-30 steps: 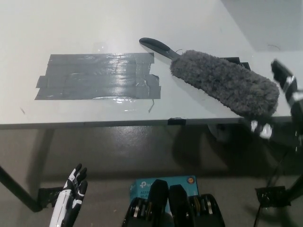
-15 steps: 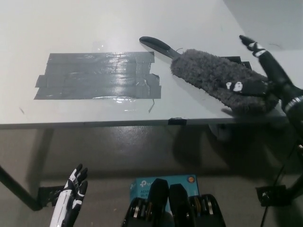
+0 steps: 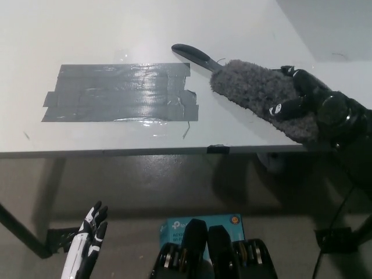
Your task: A grey duster is kept infront of the robot in the middle of the table and the robot extends its right arm to grab the duster, picks it up and hands it to a person
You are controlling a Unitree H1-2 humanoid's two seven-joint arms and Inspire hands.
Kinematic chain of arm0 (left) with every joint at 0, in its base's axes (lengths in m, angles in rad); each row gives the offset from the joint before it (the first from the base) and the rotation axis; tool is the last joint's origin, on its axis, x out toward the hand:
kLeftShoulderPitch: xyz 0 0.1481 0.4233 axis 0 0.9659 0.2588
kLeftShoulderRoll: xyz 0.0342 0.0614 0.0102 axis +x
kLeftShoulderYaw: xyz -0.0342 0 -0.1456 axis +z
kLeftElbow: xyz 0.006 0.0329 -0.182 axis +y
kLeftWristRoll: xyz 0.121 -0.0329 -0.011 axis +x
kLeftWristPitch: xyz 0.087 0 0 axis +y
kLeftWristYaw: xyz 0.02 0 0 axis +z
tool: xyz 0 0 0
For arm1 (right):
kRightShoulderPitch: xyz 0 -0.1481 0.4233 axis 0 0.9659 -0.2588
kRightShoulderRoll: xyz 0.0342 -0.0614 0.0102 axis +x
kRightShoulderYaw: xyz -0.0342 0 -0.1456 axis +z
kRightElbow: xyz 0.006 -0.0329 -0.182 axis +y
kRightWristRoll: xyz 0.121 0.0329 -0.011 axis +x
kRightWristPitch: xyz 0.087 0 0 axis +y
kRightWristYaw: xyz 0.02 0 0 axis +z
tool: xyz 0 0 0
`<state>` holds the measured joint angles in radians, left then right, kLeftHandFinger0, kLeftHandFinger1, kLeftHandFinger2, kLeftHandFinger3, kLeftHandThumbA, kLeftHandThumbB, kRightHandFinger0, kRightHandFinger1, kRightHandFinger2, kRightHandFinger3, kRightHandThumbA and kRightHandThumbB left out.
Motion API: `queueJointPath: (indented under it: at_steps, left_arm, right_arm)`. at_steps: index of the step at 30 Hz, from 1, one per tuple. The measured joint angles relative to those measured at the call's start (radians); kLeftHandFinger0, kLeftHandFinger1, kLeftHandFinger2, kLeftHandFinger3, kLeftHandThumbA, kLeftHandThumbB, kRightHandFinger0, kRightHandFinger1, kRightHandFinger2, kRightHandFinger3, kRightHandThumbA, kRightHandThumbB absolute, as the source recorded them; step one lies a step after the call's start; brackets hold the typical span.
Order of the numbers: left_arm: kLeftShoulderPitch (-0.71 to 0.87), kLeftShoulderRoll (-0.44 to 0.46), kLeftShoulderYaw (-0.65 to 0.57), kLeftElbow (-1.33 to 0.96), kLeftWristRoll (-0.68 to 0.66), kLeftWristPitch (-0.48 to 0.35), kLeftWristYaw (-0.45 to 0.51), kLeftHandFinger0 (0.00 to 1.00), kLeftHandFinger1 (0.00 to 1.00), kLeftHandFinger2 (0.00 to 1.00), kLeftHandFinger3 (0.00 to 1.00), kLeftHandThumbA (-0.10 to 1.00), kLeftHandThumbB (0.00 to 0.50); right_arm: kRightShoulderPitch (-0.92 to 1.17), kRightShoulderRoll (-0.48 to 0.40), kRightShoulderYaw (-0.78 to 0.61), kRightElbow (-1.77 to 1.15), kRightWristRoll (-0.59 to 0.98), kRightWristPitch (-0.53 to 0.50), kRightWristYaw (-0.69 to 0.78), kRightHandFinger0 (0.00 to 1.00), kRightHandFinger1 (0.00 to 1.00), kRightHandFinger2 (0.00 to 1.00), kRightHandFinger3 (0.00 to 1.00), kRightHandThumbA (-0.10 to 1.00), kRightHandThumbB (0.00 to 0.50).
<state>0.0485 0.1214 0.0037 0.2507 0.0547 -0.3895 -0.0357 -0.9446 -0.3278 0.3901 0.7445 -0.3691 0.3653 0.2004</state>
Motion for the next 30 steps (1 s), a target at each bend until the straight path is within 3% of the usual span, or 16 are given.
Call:
queueJointPath:
  at_steps: [10,15,16,17,18,19,20,21,22,23,24,25,27,30]
  left_arm:
    - [-0.005,0.001,0.000,-0.002,0.002,0.000,0.000,1.00,1.00,1.00,1.00,0.87,0.447]
    - [-0.012,0.002,0.000,-0.003,0.001,0.000,-0.001,1.00,1.00,1.00,1.00,0.86,0.446]
    - [-0.014,0.002,0.000,-0.003,0.001,0.000,-0.001,1.00,1.00,1.00,1.00,0.86,0.446]
    - [-0.015,0.002,0.000,-0.003,0.001,0.000,-0.001,1.00,1.00,1.00,1.00,0.86,0.451]
    - [-0.016,0.002,0.000,-0.004,0.001,0.001,-0.001,1.00,1.00,1.00,1.00,0.86,0.451]
    - [-0.017,0.002,0.000,-0.005,0.001,0.001,-0.001,1.00,1.00,1.00,1.00,0.86,0.450]
    - [-0.018,0.002,-0.001,-0.006,0.001,0.002,-0.001,1.00,1.00,1.00,1.00,0.86,0.448]
    - [-0.020,0.002,-0.001,-0.008,0.001,0.002,-0.001,1.00,1.00,1.00,1.00,0.86,0.447]
    - [-0.021,0.002,-0.001,-0.009,0.001,0.002,-0.001,1.00,1.00,1.00,1.00,0.86,0.446]
    - [-0.023,0.002,-0.001,-0.009,0.002,0.002,-0.001,1.00,1.00,1.00,1.00,0.85,0.439]
    - [-0.025,0.002,-0.001,-0.010,0.002,0.003,-0.001,1.00,1.00,1.00,1.00,0.85,0.428]
    - [-0.025,0.002,-0.001,-0.010,0.002,0.003,-0.001,1.00,1.00,1.00,1.00,0.86,0.425]
    - [-0.028,0.003,0.000,-0.011,0.003,0.005,-0.001,1.00,1.00,1.00,1.00,0.87,0.425]
    - [-0.033,0.004,0.000,-0.013,0.009,0.009,0.000,1.00,1.00,1.00,1.00,0.88,0.405]
  right_arm:
    - [-0.079,0.018,0.108,0.166,-0.071,-0.022,0.004,1.00,1.00,1.00,1.00,1.00,0.500]
    - [-0.098,0.019,0.150,0.196,-0.096,-0.030,0.016,1.00,1.00,1.00,1.00,0.77,0.485]
    - [-0.100,0.020,0.158,0.200,-0.101,-0.032,0.023,1.00,1.00,1.00,1.00,0.66,0.436]
    - [-0.102,0.022,0.164,0.202,-0.104,-0.034,0.027,1.00,1.00,1.00,1.00,0.39,0.374]
    - [-0.105,0.024,0.175,0.209,-0.109,-0.039,0.035,1.00,1.00,1.00,1.00,0.39,0.374]
    - [-0.105,0.026,0.179,0.218,-0.112,-0.045,0.038,0.56,0.54,0.50,0.37,-0.07,0.171]
    - [-0.105,0.027,0.178,0.226,-0.113,-0.051,0.037,0.31,0.34,0.43,0.43,-0.09,0.218]
    - [-0.102,0.029,0.174,0.239,-0.113,-0.066,0.028,0.06,0.19,0.41,0.43,-0.10,0.227]
    - [-0.099,0.029,0.170,0.245,-0.114,-0.073,0.020,0.01,0.17,0.44,0.46,-0.10,0.205]
    - [-0.092,0.031,0.158,0.260,-0.115,-0.104,-0.015,0.00,0.38,0.75,0.68,-0.10,0.187]
    - [-0.089,0.031,0.143,0.268,-0.116,-0.125,-0.046,0.03,0.47,0.84,0.79,-0.10,0.191]
    - [-0.089,0.031,0.136,0.272,-0.116,-0.135,-0.059,0.07,0.57,0.89,0.87,-0.10,0.190]
    - [-0.088,0.031,0.110,0.284,-0.114,-0.168,-0.096,0.07,0.59,0.88,0.86,-0.10,0.192]
    - [-0.081,0.031,0.068,0.291,-0.107,-0.219,-0.137,0.07,0.64,0.90,0.92,-0.10,0.186]
